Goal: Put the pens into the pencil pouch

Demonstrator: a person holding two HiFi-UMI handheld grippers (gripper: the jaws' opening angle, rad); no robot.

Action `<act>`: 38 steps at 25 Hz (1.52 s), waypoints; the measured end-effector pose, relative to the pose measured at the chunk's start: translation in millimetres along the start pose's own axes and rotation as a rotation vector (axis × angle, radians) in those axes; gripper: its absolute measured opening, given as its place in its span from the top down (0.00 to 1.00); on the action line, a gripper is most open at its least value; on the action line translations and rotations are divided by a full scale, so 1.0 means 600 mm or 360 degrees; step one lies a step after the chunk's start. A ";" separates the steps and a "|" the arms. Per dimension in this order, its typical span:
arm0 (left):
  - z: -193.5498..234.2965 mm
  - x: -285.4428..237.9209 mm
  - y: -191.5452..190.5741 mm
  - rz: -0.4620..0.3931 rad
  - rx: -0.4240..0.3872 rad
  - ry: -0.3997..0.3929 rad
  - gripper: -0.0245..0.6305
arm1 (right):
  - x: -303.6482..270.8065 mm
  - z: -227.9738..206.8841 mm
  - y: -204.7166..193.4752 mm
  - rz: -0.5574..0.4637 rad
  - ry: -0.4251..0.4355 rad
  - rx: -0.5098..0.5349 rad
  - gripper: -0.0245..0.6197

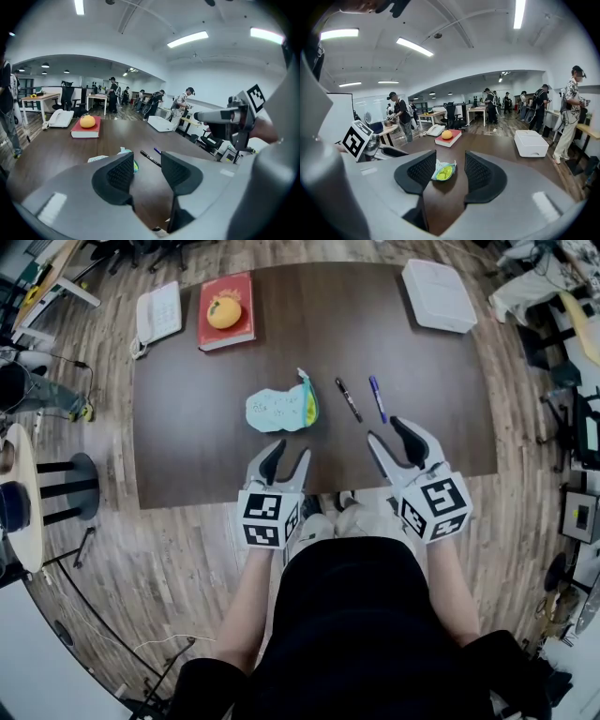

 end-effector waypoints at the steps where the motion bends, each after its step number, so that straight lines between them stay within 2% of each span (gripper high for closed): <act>1: 0.002 -0.007 -0.005 0.0017 0.0007 0.0011 0.68 | -0.006 -0.006 0.001 0.0007 0.0015 0.0006 0.69; 9: 0.014 -0.066 -0.041 0.0141 0.0040 0.0109 0.68 | -0.046 -0.057 -0.006 0.0066 0.0127 0.0036 0.69; 15: 0.019 -0.107 -0.056 0.0169 0.0137 0.0230 0.68 | -0.081 -0.086 -0.007 0.0112 0.0240 0.0070 0.69; 26: 0.035 -0.172 -0.088 0.0045 0.0396 0.0518 0.69 | -0.125 -0.133 -0.027 0.0228 0.0385 0.0170 0.69; 33: 0.047 -0.189 -0.104 0.0025 0.0469 0.0596 0.69 | -0.140 -0.140 -0.035 0.0253 0.0416 0.0193 0.69; 38: 0.051 -0.196 -0.113 0.0038 0.0473 0.0638 0.69 | -0.147 -0.138 -0.041 0.0273 0.0421 0.0173 0.69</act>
Point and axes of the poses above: the fingertips, and each gripper's own axes: x backward along the fingers, z to its left, y out of its top, the point moved 7 cm from there along x, backward along the fingers, and after that the axes turned 4 degrees about -y, right-handed, at the moved point
